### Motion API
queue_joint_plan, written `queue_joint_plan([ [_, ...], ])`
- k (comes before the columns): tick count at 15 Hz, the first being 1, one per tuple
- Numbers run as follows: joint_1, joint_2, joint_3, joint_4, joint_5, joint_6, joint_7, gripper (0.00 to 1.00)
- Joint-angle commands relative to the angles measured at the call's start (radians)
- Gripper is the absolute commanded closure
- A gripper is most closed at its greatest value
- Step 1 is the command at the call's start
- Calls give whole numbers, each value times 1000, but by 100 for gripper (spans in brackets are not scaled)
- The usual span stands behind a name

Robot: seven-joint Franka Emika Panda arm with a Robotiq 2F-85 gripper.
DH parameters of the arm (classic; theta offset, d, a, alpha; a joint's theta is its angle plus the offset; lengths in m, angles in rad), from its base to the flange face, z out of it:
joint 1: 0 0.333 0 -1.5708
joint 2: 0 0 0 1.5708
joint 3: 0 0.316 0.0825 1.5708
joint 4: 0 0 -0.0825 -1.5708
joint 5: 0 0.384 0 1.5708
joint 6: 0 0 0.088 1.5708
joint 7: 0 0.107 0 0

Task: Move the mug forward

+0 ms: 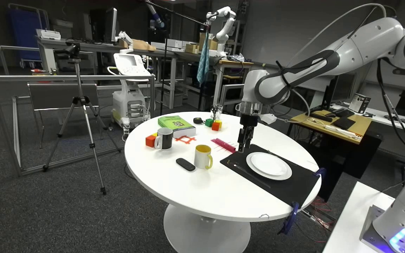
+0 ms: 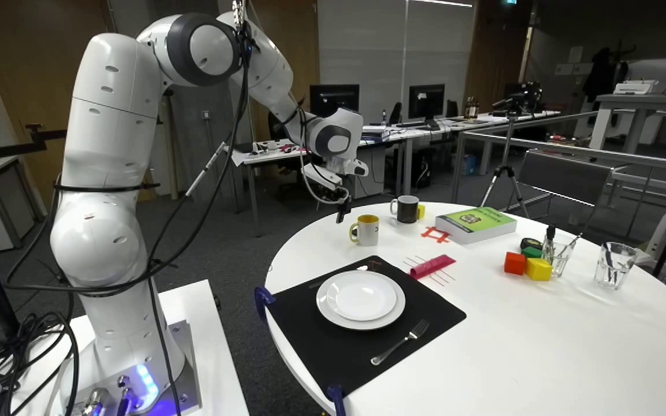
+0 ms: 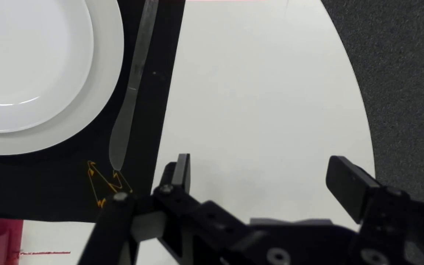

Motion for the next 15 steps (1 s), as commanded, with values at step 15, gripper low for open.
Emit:
queue_joint_plan([
  [15, 86, 203, -54, 196, -164, 169, 167, 0],
])
